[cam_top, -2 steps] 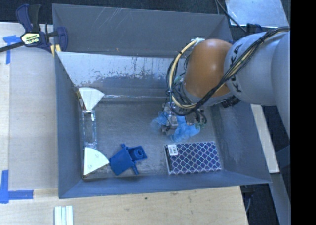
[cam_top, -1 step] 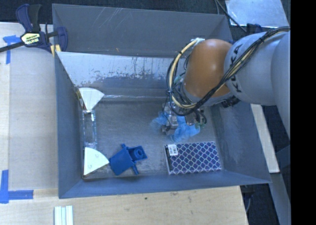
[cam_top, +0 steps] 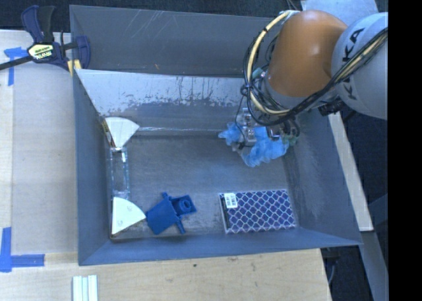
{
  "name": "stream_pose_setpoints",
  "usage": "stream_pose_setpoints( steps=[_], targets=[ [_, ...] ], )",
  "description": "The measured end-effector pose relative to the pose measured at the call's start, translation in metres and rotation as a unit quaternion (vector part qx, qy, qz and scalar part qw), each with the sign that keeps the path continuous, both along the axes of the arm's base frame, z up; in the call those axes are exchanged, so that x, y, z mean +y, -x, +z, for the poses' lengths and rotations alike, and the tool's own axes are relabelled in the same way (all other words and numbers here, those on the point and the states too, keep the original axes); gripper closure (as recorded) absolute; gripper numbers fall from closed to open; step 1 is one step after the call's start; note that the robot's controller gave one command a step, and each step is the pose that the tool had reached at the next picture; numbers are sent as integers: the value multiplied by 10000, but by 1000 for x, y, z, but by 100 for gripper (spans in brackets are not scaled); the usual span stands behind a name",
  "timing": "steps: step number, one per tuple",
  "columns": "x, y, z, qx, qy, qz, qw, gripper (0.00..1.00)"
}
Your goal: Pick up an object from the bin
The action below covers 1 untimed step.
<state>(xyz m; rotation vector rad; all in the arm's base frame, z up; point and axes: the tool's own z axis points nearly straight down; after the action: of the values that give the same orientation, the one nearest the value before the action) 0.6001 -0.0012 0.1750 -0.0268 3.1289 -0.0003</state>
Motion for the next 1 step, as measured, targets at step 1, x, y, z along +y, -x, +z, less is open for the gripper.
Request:
stream_pose_setpoints(
  steps=[1],
  targets=[
    [21, -14, -108, 53, -5, 77, 10000, 100]
  ],
)
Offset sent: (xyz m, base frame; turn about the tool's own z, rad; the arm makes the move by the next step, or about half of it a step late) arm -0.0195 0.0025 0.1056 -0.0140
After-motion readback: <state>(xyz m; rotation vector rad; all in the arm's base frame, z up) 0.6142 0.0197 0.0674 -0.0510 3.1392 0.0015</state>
